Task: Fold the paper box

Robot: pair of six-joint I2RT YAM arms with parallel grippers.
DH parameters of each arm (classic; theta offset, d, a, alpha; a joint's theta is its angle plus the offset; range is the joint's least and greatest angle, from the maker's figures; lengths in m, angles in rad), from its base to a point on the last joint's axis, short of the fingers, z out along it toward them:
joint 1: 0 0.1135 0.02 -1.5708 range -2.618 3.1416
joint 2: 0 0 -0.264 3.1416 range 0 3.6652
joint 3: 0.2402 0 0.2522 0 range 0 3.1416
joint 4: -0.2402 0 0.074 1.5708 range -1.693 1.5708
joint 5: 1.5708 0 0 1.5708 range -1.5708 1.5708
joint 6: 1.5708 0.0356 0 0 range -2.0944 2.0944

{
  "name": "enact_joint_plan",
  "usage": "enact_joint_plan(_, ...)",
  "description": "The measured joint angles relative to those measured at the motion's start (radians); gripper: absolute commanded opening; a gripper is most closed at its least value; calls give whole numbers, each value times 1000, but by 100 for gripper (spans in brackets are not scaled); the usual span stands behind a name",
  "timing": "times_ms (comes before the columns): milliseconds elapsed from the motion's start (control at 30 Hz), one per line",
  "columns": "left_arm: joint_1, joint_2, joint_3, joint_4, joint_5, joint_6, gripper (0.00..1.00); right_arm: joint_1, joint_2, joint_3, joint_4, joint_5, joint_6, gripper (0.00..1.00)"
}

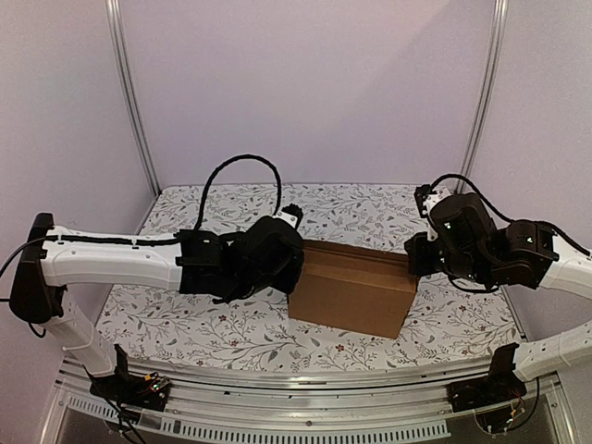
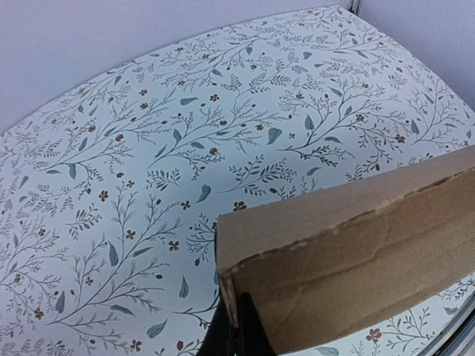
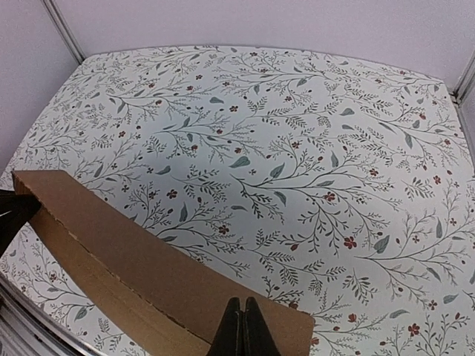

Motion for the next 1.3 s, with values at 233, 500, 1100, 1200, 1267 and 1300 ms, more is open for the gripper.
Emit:
enact_joint_plan(233,-2,0,0,1,3,-1,0,38,-70,-102,79,-39,89,0)
enact_joint_plan(500,-2,0,0,1,3,-11,0,109,-87,-164,115,-11,205,0)
enact_joint_plan(1100,-2,-13,0,-14,14,-19,38,127,35,27,21,67,119,0)
enact_joint_plan(1200,-4,-28,-2,-35,26,-23,44,121,81,80,31,66,74,0)
enact_joint_plan(1267,-5,-40,-6,-46,37,-23,48,111,112,104,47,57,46,0)
enact_joint_plan(1300,-6,-50,-13,-52,44,-24,50,106,125,109,58,50,37,0)
